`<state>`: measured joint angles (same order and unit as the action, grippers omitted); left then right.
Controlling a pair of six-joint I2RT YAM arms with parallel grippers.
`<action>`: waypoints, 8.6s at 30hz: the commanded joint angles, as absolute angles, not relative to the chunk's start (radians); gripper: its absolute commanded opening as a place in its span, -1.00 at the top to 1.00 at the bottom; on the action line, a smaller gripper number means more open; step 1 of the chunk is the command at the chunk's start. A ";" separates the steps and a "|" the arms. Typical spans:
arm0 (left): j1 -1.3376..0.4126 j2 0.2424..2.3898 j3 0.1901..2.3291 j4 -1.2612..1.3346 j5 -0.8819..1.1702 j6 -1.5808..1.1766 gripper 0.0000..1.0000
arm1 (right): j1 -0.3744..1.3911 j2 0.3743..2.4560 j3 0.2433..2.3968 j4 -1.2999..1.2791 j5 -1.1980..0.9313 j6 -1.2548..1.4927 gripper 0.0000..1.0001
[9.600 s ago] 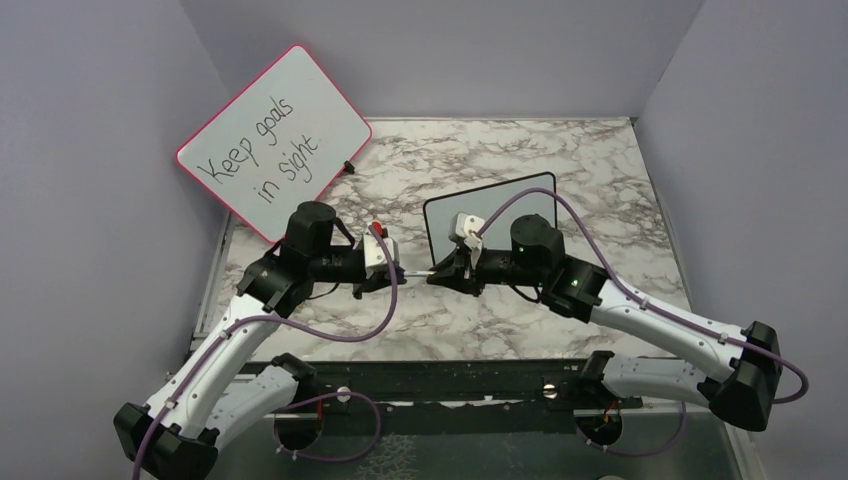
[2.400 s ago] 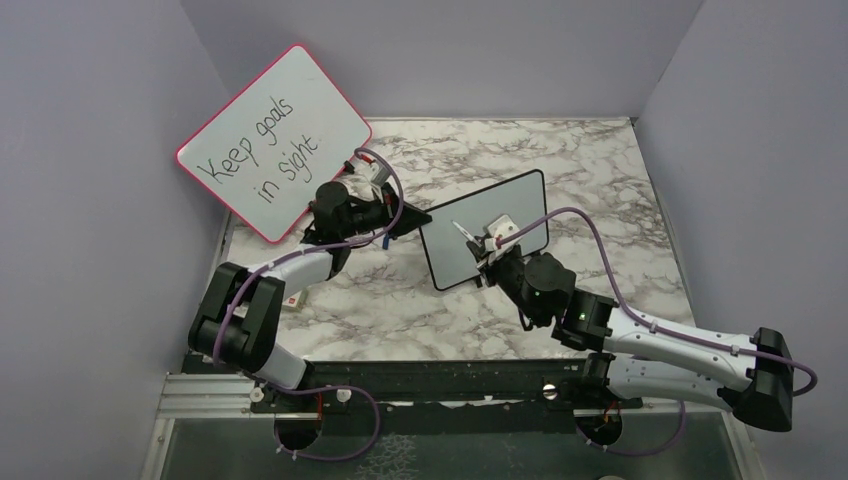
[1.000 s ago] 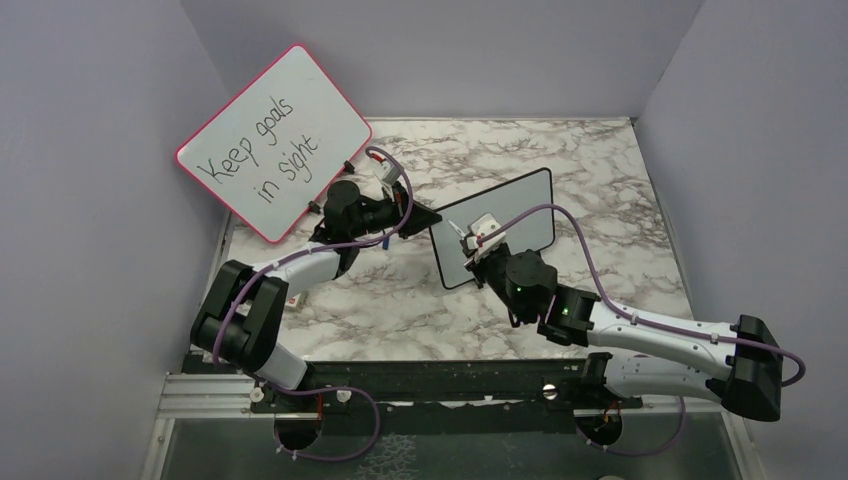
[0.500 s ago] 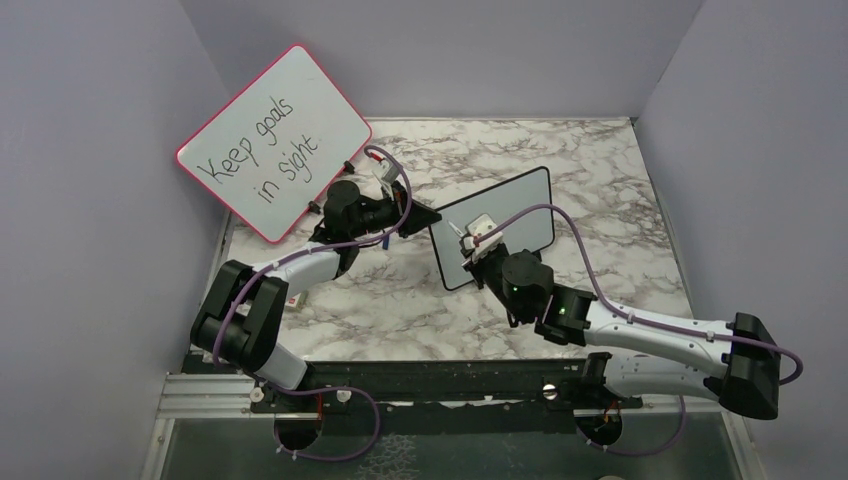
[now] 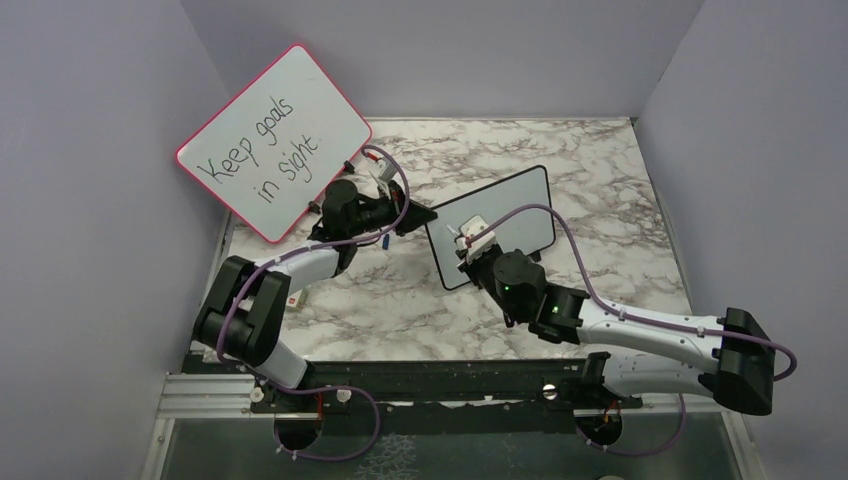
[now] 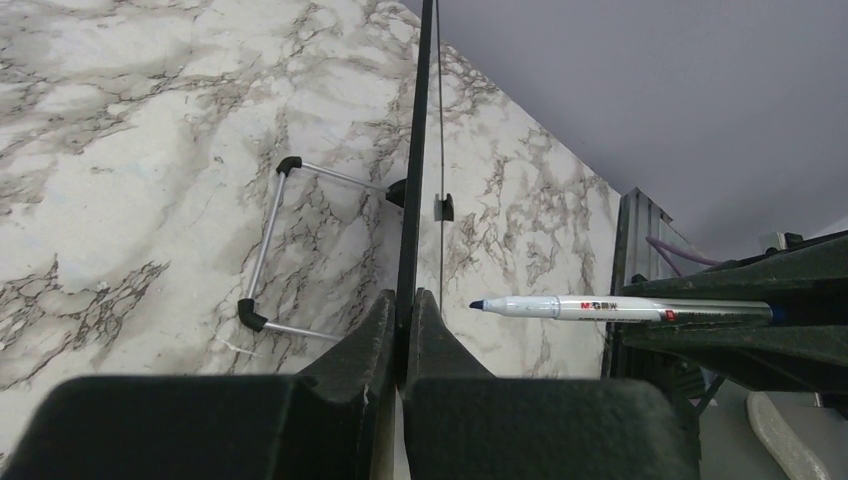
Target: Write a sentence on the whiteboard
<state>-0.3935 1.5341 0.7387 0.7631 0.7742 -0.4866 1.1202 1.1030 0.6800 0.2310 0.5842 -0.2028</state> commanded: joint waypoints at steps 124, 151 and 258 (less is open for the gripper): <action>-0.396 1.544 0.738 0.777 0.818 -0.486 1.00 | 1.124 1.227 0.802 0.075 0.657 -0.184 0.99; -0.396 1.549 0.742 0.777 0.820 -0.488 1.00 | 1.124 1.233 0.830 -0.020 0.518 -0.130 0.99; -0.396 1.540 0.741 0.769 0.823 -0.486 1.00 | 1.087 1.223 0.756 0.151 0.602 -0.130 0.99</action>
<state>-0.3862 1.5524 0.7383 0.7769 0.7860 -0.4934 1.0912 1.2068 0.7464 0.1406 0.5907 -0.1318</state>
